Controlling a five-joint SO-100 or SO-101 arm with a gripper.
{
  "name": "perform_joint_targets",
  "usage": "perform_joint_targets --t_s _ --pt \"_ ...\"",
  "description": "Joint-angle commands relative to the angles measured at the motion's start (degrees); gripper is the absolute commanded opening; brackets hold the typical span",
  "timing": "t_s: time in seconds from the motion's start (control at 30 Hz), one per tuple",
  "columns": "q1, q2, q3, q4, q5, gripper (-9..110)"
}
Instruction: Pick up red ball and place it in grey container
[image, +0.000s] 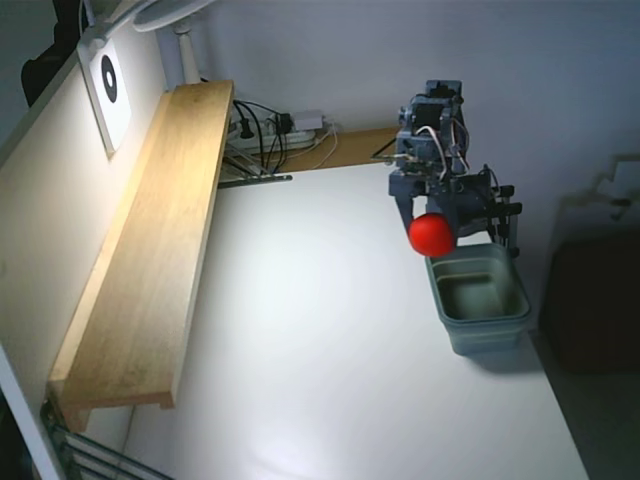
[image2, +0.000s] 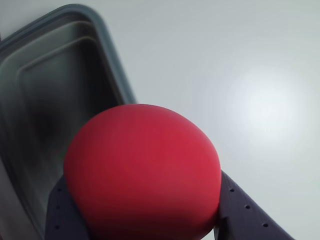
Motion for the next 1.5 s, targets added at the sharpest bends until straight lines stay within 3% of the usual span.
perform_joint_targets --t_s 0.0,0.5,0.53,1.47 --pt "-5.6 1.2 -2.9 1.3 0.1 23" --pt "-6.9 1.2 -2.9 1.3 0.1 23" --pt "-6.9 1.2 -2.9 1.3 0.1 38" --pt "-6.9 1.2 -2.9 1.3 0.1 38"
